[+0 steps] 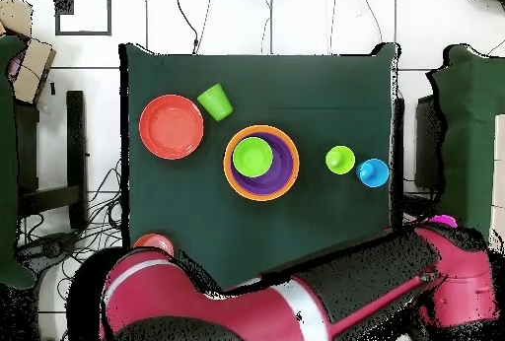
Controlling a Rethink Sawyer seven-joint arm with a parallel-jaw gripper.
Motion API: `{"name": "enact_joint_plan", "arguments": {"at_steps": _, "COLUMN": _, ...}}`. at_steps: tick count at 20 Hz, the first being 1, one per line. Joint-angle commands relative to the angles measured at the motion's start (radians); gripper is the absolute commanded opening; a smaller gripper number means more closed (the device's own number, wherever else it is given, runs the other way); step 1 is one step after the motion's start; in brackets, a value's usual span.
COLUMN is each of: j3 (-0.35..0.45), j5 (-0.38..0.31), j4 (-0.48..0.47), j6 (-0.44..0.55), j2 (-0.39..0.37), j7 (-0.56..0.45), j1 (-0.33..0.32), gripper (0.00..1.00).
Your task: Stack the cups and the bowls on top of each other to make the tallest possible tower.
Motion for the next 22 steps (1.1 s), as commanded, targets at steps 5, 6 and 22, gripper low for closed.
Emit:
{"name": "enact_joint_plan", "arguments": {"at_steps": 5, "j3": 0.102, "j5": 0.120, "j4": -0.080, "j6": -0.005, "j2": 0.052, "j7": 0.456, "j1": 0.053, "gripper": 0.00}}
{"name": "enact_joint_plan", "arguments": {"at_steps": 6, "j3": 0.095, "j5": 0.118, "j4": -0.084, "j6": -0.012, "j2": 0.055, "j7": 0.478, "j1": 0.058, "gripper": 0.00}}
{"name": "enact_joint_plan", "arguments": {"at_steps": 22, "j3": -0.051, "j5": 0.100, "j4": -0.156, "j6": -0.152, "j2": 0.081, "j7": 0.892, "j1": 0.225, "gripper": 0.00}}
